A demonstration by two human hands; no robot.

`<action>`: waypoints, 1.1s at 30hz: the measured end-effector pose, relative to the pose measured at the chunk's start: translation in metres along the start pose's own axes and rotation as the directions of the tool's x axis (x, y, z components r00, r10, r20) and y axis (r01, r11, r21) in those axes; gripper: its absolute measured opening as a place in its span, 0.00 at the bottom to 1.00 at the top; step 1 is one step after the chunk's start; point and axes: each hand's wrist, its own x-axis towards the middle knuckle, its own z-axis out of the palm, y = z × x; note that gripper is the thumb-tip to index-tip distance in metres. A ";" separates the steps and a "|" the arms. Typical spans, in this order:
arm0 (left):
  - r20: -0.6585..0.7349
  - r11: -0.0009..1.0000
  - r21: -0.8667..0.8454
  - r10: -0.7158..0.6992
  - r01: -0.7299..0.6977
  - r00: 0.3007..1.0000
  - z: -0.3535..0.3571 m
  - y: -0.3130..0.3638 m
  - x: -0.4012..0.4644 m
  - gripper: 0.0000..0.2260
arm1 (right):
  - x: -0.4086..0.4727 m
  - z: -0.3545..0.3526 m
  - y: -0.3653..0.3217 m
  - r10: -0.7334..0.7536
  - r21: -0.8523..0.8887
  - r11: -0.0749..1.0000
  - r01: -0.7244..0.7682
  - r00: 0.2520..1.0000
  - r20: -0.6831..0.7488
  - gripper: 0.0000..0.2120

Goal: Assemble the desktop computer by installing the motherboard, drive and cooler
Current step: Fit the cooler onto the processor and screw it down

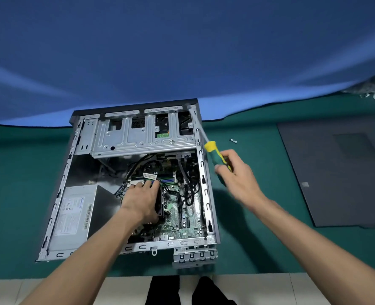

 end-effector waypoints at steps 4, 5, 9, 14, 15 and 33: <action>0.007 1.000 -0.019 0.010 -0.010 1.000 -0.001 -0.003 0.003 0.41 | -0.005 -0.004 -0.031 -0.129 0.026 0.992 0.127 0.986 0.103 0.09; 0.017 1.000 -0.025 0.008 -0.008 1.000 -0.001 -0.003 0.004 0.42 | -0.005 -0.004 -0.036 -0.145 0.025 0.989 0.143 0.982 0.122 0.10; 0.032 1.000 -0.023 0.017 -0.016 0.999 0.001 -0.003 0.006 0.41 | -0.004 -0.006 -0.045 -0.189 -0.086 0.976 0.201 0.973 0.135 0.10; 0.002 0.994 -0.101 0.028 -0.028 1.000 0.005 -0.006 0.005 0.38 | -0.003 -0.011 -0.061 -0.176 -0.291 0.938 0.187 0.982 0.061 0.07; 0.009 0.995 -0.095 0.026 -0.025 1.000 0.005 -0.006 0.005 0.39 | -0.002 -0.010 -0.065 -0.161 -0.327 0.928 0.178 0.984 0.077 0.06; -0.202 0.947 -0.226 0.186 -0.230 0.962 0.028 -0.025 0.004 0.50 | 0.034 0.043 -0.091 -0.066 -0.532 0.840 0.104 0.994 0.091 0.06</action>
